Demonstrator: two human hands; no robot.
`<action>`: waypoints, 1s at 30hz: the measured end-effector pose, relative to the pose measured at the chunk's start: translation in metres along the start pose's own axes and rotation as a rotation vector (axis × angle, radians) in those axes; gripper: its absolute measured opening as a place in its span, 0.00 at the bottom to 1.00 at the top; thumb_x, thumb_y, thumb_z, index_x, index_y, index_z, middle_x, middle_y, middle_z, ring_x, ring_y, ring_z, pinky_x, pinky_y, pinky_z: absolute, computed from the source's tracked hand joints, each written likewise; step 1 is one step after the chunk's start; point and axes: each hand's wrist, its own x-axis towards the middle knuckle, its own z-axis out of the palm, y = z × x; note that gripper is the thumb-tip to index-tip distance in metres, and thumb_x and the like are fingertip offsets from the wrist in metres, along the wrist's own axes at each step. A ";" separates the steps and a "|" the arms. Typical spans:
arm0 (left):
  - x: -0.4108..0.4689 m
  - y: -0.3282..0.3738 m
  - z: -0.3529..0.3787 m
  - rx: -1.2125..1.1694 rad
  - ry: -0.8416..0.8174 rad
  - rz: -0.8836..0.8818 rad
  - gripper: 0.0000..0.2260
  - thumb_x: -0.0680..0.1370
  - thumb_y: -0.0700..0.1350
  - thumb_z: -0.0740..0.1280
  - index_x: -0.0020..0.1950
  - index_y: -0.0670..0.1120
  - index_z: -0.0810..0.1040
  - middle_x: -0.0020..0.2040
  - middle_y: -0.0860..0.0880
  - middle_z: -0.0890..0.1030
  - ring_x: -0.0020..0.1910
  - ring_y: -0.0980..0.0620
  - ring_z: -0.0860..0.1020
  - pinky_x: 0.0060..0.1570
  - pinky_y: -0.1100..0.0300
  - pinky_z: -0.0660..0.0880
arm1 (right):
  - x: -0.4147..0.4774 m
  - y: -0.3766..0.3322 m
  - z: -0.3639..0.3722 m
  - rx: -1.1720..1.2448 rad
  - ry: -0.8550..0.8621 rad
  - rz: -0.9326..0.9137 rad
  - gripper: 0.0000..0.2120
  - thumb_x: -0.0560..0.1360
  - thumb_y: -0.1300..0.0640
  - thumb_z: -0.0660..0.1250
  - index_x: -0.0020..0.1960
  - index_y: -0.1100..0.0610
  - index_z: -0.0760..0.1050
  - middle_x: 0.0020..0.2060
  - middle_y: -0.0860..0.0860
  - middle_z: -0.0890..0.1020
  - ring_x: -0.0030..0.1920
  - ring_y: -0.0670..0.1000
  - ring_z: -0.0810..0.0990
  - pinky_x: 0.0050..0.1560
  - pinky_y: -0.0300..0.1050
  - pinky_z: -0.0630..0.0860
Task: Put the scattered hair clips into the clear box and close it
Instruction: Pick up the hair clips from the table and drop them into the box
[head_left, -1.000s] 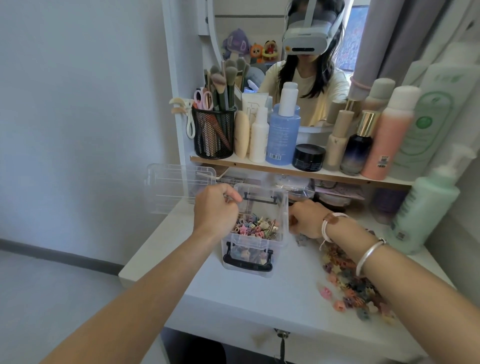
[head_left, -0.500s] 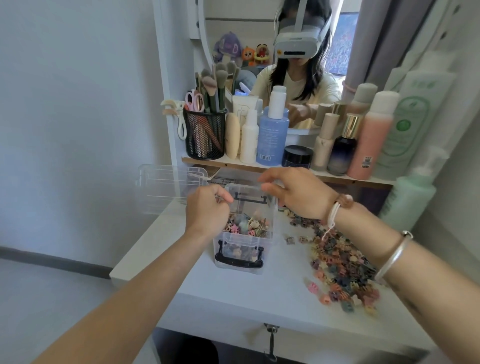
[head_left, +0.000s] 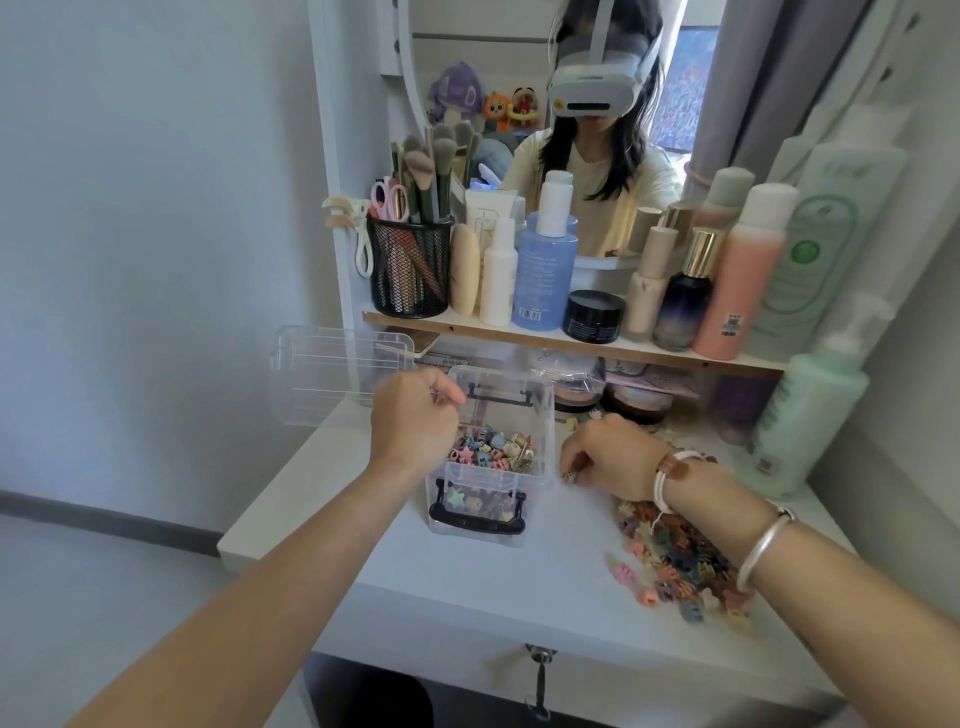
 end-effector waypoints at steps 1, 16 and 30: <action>0.000 0.000 0.000 0.001 0.000 0.002 0.11 0.73 0.31 0.60 0.41 0.42 0.80 0.52 0.44 0.82 0.55 0.47 0.78 0.51 0.62 0.70 | 0.000 -0.001 -0.006 0.020 0.050 -0.009 0.10 0.73 0.64 0.65 0.51 0.58 0.81 0.51 0.51 0.84 0.53 0.50 0.80 0.58 0.40 0.74; -0.002 0.003 -0.002 -0.021 -0.016 -0.020 0.12 0.73 0.31 0.59 0.40 0.43 0.80 0.51 0.44 0.82 0.53 0.43 0.78 0.53 0.55 0.74 | -0.001 -0.030 -0.046 0.436 0.381 -0.046 0.12 0.75 0.63 0.64 0.57 0.58 0.77 0.53 0.52 0.81 0.54 0.48 0.79 0.55 0.35 0.70; -0.005 0.004 0.000 -0.018 -0.002 -0.035 0.12 0.73 0.31 0.59 0.41 0.42 0.80 0.54 0.44 0.81 0.56 0.44 0.77 0.56 0.54 0.74 | -0.025 0.015 -0.001 -0.002 -0.132 0.094 0.12 0.70 0.59 0.69 0.53 0.55 0.79 0.52 0.51 0.82 0.52 0.50 0.78 0.49 0.38 0.72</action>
